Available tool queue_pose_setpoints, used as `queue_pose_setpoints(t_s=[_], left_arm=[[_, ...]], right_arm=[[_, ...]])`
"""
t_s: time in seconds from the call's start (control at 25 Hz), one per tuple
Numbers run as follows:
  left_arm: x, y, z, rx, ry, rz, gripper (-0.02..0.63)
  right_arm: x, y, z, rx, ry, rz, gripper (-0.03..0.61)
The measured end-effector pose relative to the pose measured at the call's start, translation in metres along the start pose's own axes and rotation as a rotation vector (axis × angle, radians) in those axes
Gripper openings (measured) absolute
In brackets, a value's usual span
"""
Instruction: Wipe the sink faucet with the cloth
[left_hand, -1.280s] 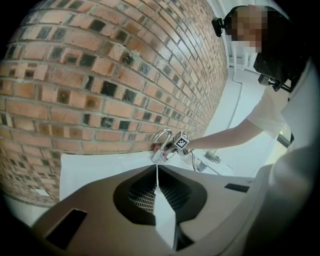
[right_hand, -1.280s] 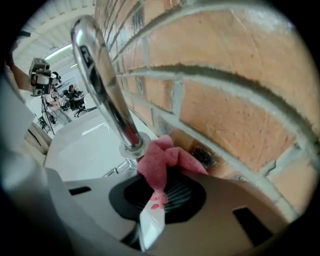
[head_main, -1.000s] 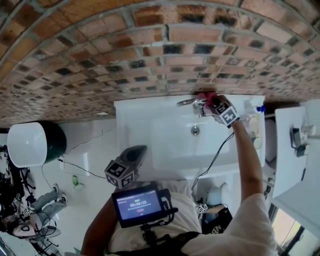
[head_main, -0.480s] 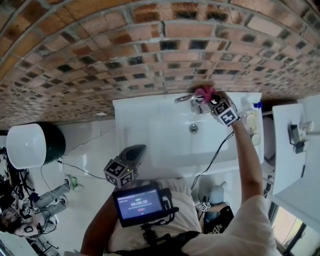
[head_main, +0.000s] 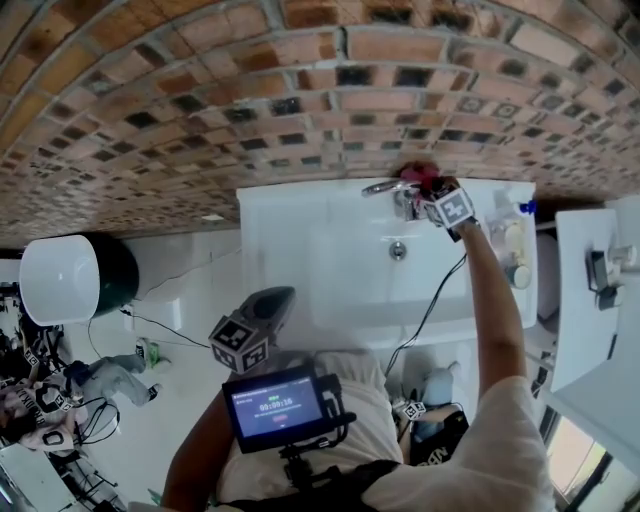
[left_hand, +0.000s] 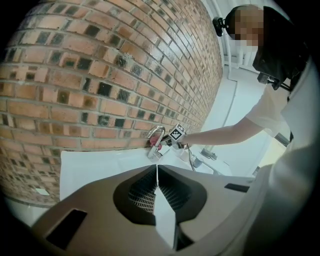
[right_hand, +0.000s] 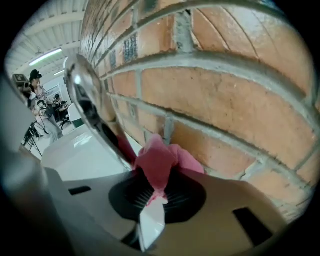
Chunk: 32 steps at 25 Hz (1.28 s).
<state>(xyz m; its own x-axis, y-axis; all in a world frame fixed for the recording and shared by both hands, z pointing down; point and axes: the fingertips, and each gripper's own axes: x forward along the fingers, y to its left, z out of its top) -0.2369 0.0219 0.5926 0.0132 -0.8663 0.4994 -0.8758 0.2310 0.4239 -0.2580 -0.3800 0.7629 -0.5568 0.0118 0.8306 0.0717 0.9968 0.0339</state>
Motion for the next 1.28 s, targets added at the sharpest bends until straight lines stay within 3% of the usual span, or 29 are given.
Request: queue_pose_setpoints(t_s=[0.2,0.44,0.56,0.68,0.76,0.92,1.0,1.08,1.2,1.28], left_arm=[[-0.011,0.006,-0.004,-0.013,-0.010,0.024,0.000],[-0.010,0.004,-0.001,-0.013,-0.024,0.011,0.000],[-0.009,0.001,0.001,-0.007,-0.029,-0.001,0.000],[-0.010,-0.001,0.004,0.002,-0.036,-0.009,0.000],[-0.012,-0.001,0.004,-0.001,-0.033,-0.008,0.000],[-0.016,-0.002,-0.002,-0.004,-0.025,-0.012,0.000],[-0.016,-0.004,-0.004,0.004,-0.018,-0.019,0.000],[-0.015,-0.007,-0.006,0.005,-0.013,-0.023,0.000],[-0.016,-0.009,-0.009,0.003,-0.016,-0.026,0.000],[-0.018,-0.007,-0.011,-0.002,-0.016,-0.025,0.000]], right_arm=[[-0.002,-0.003,0.001,-0.059,-0.023,-0.052,0.051],[-0.067,0.006,0.053,0.058,-0.320,0.010,0.051],[-0.094,0.017,0.073,0.043,-0.361,0.054,0.051],[-0.108,0.028,0.072,0.072,-0.358,0.106,0.052],[-0.110,0.031,0.060,0.072,-0.321,0.097,0.052],[-0.078,0.013,0.006,0.008,-0.065,-0.079,0.054],[-0.058,0.012,-0.008,0.000,0.013,-0.095,0.054],[-0.049,0.028,0.000,-0.052,0.018,-0.075,0.054],[-0.057,0.040,0.013,-0.200,0.015,-0.169,0.054],[-0.075,0.042,0.024,-0.209,-0.045,-0.195,0.054]])
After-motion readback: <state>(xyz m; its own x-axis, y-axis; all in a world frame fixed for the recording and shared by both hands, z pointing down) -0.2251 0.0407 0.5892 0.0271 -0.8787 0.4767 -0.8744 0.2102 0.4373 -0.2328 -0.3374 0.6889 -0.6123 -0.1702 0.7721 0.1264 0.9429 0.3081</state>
